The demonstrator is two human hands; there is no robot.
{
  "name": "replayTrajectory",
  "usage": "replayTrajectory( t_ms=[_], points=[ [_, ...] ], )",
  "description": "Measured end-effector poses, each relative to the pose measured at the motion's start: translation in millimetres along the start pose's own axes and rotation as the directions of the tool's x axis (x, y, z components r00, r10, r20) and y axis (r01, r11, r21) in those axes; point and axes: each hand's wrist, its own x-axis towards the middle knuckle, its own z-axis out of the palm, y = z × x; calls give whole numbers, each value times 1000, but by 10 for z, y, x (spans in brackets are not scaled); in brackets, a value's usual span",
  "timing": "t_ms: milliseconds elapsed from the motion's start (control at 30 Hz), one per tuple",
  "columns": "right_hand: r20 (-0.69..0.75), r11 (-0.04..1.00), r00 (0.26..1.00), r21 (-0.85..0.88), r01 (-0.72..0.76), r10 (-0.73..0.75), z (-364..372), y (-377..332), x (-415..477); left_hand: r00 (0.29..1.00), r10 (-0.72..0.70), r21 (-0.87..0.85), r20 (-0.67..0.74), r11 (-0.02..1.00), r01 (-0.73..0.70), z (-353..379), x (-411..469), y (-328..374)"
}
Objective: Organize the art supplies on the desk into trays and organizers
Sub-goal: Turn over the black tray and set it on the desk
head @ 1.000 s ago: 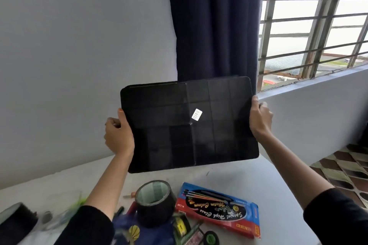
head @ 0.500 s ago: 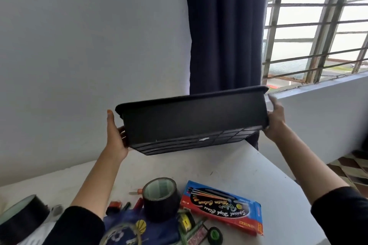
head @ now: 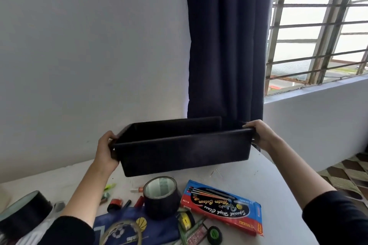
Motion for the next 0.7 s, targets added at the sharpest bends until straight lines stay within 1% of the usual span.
replayTrajectory(
  t_ms=[33, 100, 167, 200, 233, 267, 300, 333, 367, 400, 433, 467, 500, 533, 567, 600, 633, 667, 700],
  points=[
    [-34, 998, 999, -63, -8, 6, 35, 21, 44, 1000, -8, 16, -5, 1000, 8, -63, -1, -37],
    [-138, 968, 990, -249, -8, -27, 104, 48, 123, 999, -13, 72, -33, 997, 15, -127, 15, -110],
    [-233, 901, 964, -433, 14, -127, 183, 76, 181, 997, -4, 142, -83, 990, 16, -140, 72, -134],
    [-255, 853, 950, -522, 21, -179, 230, 72, 180, 992, 5, 156, -123, 988, 15, -146, 116, -117],
    [-258, 770, 938, -638, 16, -233, 266, 55, 160, 983, 19, 162, -185, 987, 12, -166, 187, -101],
    [-233, 639, 926, -769, 12, -298, 311, 37, 107, 969, 35, 154, -244, 988, 3, -196, 255, -76],
    [-179, 499, 904, -865, 43, -388, 377, 18, 26, 958, 41, 134, -285, 991, -3, -240, 328, -62],
    [-80, 391, 860, -909, 145, -505, 457, 4, -90, 950, 34, 103, -310, 995, -2, -289, 396, -62],
    [46, 337, 811, -895, 292, -583, 548, -5, -201, 944, 24, 71, -328, 997, 0, -321, 448, -69],
    [169, 372, 793, -813, 448, -585, 638, -1, -354, 944, 19, 46, -330, 999, -3, -346, 491, -89],
    [313, 424, 798, -717, 554, -514, 724, 2, -514, 945, 13, 21, -327, 1000, -7, -381, 550, -107],
    [471, 415, 785, -671, 615, -402, 805, 28, -654, 942, 10, 22, -335, 1000, -3, -386, 566, -116],
    [605, 315, 741, -671, 671, -292, 865, 65, -762, 943, -4, 17, -333, 1000, 10, -394, 574, -130],
    [673, 163, 698, -681, 714, -242, 911, 110, -806, 943, -21, 2, -332, 1000, 23, -362, 520, -128],
    [690, 39, 675, -691, 722, -262, 939, 139, -799, 938, -11, -2, -347, 1000, 11, -312, 463, -126],
    [680, -23, 663, -703, 710, -312, 953, 153, -790, 923, 59, 47, -381, 998, -44, -233, 365, -128],
    [659, -2, 664, -710, 704, -353, 966, 175, -770, 882, 191, 190, -431, 975, -118, -157, 256, -129],
    [633, 41, 667, -713, 700, -394, 968, 207, -746, 813, 379, 432, -441, 884, -178, -79, 128, -136],
    [614, 55, 667, -717, 695, -422, 987, 235, -719, 750, 571, 651, -335, 715, -254, -3, -26, -125]
  ],
)
